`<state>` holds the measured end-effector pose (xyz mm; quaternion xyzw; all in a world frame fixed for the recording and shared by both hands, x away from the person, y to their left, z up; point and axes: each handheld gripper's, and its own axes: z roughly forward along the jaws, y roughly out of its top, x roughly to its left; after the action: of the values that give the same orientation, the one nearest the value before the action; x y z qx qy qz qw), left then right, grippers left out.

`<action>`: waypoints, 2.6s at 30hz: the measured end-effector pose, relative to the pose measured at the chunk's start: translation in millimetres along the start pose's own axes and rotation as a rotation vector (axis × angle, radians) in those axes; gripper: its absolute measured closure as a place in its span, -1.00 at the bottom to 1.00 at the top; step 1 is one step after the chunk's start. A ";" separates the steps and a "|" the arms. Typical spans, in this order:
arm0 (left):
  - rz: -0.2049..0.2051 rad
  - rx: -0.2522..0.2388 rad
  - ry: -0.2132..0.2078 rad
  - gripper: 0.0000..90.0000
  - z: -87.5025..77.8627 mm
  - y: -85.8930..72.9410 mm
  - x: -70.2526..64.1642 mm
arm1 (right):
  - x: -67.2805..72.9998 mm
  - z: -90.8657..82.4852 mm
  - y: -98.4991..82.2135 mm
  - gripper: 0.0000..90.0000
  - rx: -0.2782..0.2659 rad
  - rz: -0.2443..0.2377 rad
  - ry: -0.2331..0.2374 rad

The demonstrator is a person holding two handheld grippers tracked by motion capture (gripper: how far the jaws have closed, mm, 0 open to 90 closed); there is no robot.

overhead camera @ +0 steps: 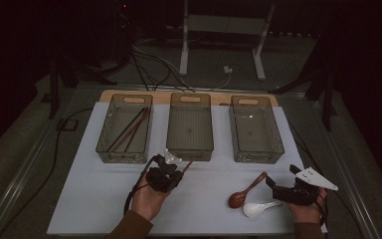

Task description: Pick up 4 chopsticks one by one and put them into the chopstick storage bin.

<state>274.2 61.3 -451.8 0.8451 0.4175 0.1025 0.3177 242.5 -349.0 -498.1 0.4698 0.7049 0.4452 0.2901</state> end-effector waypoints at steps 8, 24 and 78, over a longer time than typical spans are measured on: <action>0.004 -0.015 -0.002 0.92 -13.4 9.1 11.3 | -0.1 -0.4 0.1 -1.00 -0.001 -0.001 0.000; 0.015 -0.049 0.007 0.92 -36.1 26.2 37.0 | 0.0 0.0 0.1 -1.00 0.000 0.001 0.000; -0.074 -0.102 0.149 0.92 -49.6 56.3 129.6 | -0.7 0.7 0.0 -1.00 0.002 0.001 0.001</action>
<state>370.2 158.2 -390.2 0.8018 0.4651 0.1743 0.3322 243.3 -349.4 -498.5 0.4700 0.7053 0.4451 0.2890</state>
